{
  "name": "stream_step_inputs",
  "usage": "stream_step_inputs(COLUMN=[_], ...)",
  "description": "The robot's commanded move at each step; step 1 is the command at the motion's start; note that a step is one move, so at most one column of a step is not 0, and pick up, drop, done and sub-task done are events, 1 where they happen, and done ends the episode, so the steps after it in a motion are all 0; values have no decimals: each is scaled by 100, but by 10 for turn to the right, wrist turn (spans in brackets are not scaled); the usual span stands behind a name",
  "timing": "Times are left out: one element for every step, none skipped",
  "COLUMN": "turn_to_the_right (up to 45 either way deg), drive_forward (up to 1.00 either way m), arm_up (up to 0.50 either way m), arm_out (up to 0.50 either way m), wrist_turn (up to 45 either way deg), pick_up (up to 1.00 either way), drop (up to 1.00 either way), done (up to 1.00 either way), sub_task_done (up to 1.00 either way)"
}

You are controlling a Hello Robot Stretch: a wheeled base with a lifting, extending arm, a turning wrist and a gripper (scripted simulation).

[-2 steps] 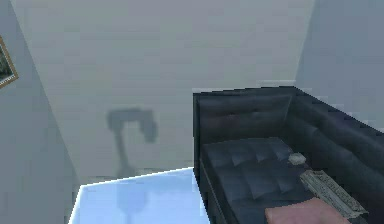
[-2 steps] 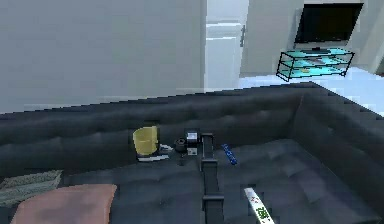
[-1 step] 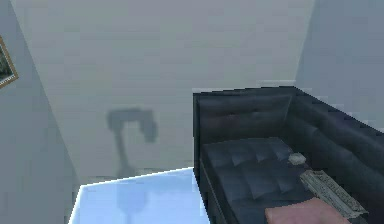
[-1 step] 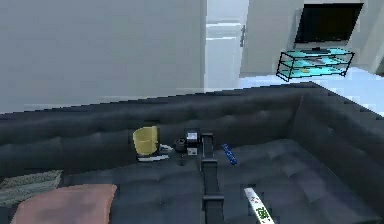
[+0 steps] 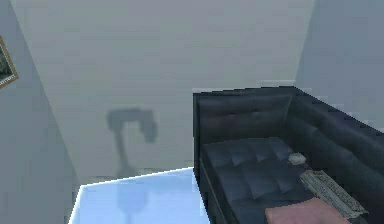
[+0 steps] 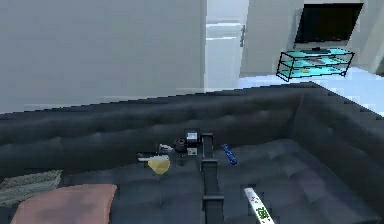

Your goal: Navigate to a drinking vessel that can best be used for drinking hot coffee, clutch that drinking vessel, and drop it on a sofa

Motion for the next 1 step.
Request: stream_step_inputs(turn_to_the_right=[0], drive_forward=[0], arm_up=[10], arm_out=[0], wrist_turn=[0], pick_up=[0], drop=[0], done=[0], sub_task_done=[0])
